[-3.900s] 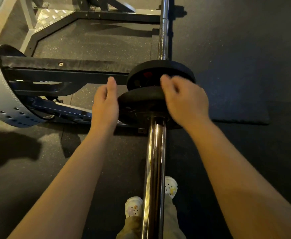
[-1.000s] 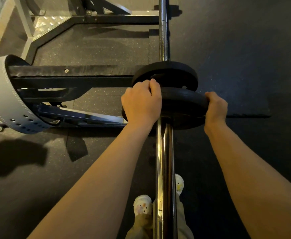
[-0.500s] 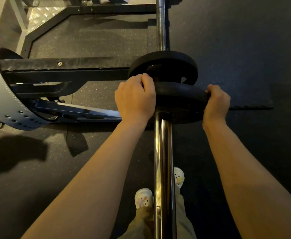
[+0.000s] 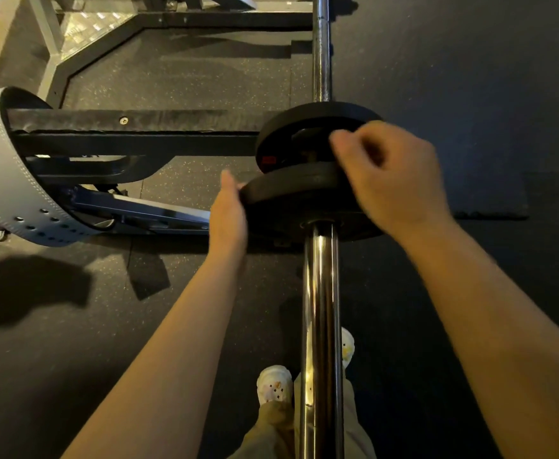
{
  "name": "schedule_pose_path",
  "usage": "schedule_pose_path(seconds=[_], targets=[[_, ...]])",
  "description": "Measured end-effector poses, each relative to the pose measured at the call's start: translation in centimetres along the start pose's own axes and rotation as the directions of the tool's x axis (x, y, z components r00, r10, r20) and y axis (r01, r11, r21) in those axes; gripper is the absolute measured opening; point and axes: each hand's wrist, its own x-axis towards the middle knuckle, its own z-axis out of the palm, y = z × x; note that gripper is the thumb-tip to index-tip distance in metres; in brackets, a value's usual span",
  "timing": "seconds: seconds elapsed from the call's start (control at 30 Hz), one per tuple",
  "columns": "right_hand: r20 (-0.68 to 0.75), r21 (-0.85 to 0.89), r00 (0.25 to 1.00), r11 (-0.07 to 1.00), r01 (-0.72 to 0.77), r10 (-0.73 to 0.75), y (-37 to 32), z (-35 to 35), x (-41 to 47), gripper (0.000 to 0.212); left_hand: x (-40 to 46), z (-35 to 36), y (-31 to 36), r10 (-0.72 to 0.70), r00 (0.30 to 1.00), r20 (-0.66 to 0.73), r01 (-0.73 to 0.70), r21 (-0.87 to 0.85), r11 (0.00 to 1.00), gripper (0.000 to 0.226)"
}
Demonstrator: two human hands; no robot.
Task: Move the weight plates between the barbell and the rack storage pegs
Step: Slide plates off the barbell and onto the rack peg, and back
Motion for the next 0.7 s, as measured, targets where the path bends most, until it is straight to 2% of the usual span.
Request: schedule_pose_path(seconds=[0.07, 0.13, 0.2, 0.23, 0.3, 0.37, 0.43, 0.5, 0.57, 0.63, 0.7], targets=[[-0.030, -0.260, 0.992, 0.959, 0.114, -0.126, -0.7, 2.4, -0.3, 0.035, 0.1, -0.9, -2.2, -0.107, 0.994, 0.021, 0.106, 0.040, 0.994, 0.061], [-0.196, -0.350, 0.960, 0.929, 0.121, -0.199, 0.0, 3.6, -0.3, 0.035, -0.1, -1.1, -2.2, -0.076, 0.995, 0.068, 0.069, 0.101, 0.992, 0.070], [-0.290, -0.262, 0.943, 0.961, 0.083, -0.161, 1.3, 3.5, -0.1, 0.038, 0.0, -1.4, -1.5, 0.030, 0.989, 0.143, -0.057, 0.187, 0.981, 0.073], [-0.298, -0.205, 0.948, 0.978, 0.049, -0.110, 1.8, 3.2, -0.1, 0.041, 0.0, -1.7, -1.1, 0.115, 0.977, 0.180, -0.160, 0.256, 0.953, 0.064], [-0.259, 0.001, 0.964, 0.998, -0.063, 0.061, 2.8, 2.4, -0.5, 0.043, -0.1, -2.5, -0.2, 0.268, 0.929, 0.254, -0.357, 0.424, 0.833, 0.050], [-0.191, 0.267, 0.940, 0.936, -0.228, 0.284, 4.2, 1.3, -1.6, 0.042, -0.1, -3.2, 0.2, 0.409, 0.852, 0.327, -0.524, 0.539, 0.660, 0.059], [-0.087, 0.462, 0.866, 0.790, -0.403, 0.492, 5.7, 0.7, -3.0, 0.037, -0.4, -2.5, 0.7, 0.502, 0.770, 0.394, -0.632, 0.583, 0.511, 0.059], [0.014, 0.565, 0.780, 0.639, -0.522, 0.626, 6.9, 0.7, -4.3, 0.034, -1.2, -0.8, 1.0, 0.552, 0.721, 0.418, -0.677, 0.594, 0.435, 0.057], [0.048, 0.640, 0.715, 0.529, -0.558, 0.697, 7.4, 1.1, -5.0, 0.031, -1.8, 0.9, 1.1, 0.609, 0.690, 0.391, -0.679, 0.642, 0.357, 0.058], [0.046, 0.659, 0.693, 0.500, -0.562, 0.719, 7.6, 1.3, -5.0, 0.026, -1.9, 1.5, 1.2, 0.630, 0.680, 0.374, -0.671, 0.664, 0.330, 0.059], [0.062, 0.594, 0.709, 0.545, -0.592, 0.702, 7.6, 0.9, -4.7, 0.027, -1.8, 1.1, 1.3, 0.623, 0.683, 0.381, -0.686, 0.628, 0.369, 0.061]])
